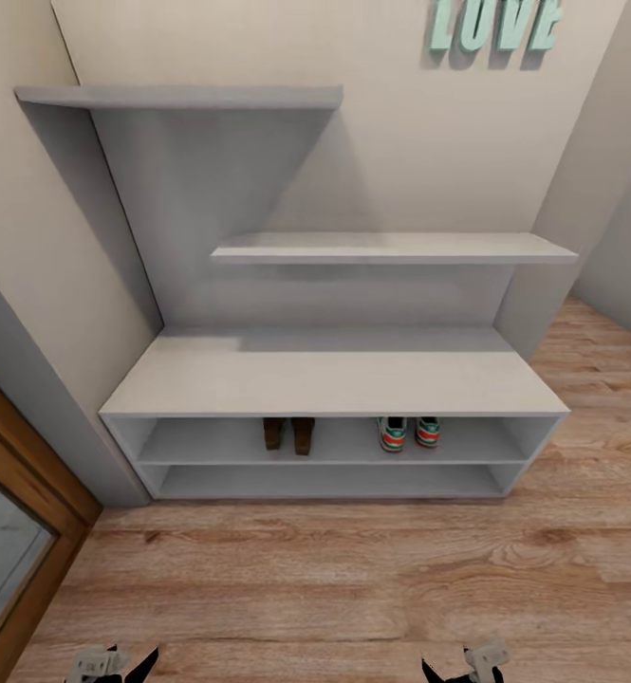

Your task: Pick up the two gym shoes and the two sandals from the corridor floor and place them onto the hallstand (shoe rack) in the corridor, making sure they are on the rack and not on the floor. Arrange them so the two gym shoes are next to each other and the two sandals are next to each other.

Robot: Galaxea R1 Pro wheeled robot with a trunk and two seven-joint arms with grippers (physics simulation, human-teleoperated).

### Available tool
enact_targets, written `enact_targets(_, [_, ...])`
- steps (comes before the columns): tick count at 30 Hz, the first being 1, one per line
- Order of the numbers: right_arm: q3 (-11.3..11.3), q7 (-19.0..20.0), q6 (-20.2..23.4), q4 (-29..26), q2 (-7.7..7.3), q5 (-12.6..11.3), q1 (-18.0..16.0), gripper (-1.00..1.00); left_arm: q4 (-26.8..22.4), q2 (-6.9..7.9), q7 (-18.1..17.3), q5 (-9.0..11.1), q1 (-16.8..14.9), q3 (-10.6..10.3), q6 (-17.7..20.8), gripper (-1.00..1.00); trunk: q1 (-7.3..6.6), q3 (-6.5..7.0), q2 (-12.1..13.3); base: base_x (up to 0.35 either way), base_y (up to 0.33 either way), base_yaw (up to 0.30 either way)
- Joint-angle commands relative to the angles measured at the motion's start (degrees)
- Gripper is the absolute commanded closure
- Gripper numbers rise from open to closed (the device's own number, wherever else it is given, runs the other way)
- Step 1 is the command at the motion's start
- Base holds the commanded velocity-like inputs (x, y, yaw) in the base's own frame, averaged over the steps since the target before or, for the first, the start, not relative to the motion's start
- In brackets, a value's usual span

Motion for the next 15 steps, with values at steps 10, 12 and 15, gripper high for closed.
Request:
enact_targets(10, [-0.5, 0.2, -0.1, 0.0, -0.01, 0.4, 2.9, -1.0, 4.1, -0.06, -0.3, -0.6, -0.1, 0.4, -0.2, -1.0, -2.21, 1.76, 4.0, 0.0, 0.0, 0.0])
enact_targets(12, [-0.5, 0.2, -0.1, 0.0, -0.03, 0.5, 3.4, -1.0, 4.9, -0.07, -0.3, -0.7, -0.1, 0.4, -0.2, -1.0, -2.65, 2.12, 4.8, 0.0, 0.0, 0.0])
enact_targets(15, [-0.5, 0.2, -0.1, 0.0, -0.07, 0.5, 4.4, -1.0, 6.3, -0.05, -0.3, -0.8, -0.1, 0.3, -0.2, -1.0, -3.31, 2.66, 6.0, 0.0, 0.0, 0.0])
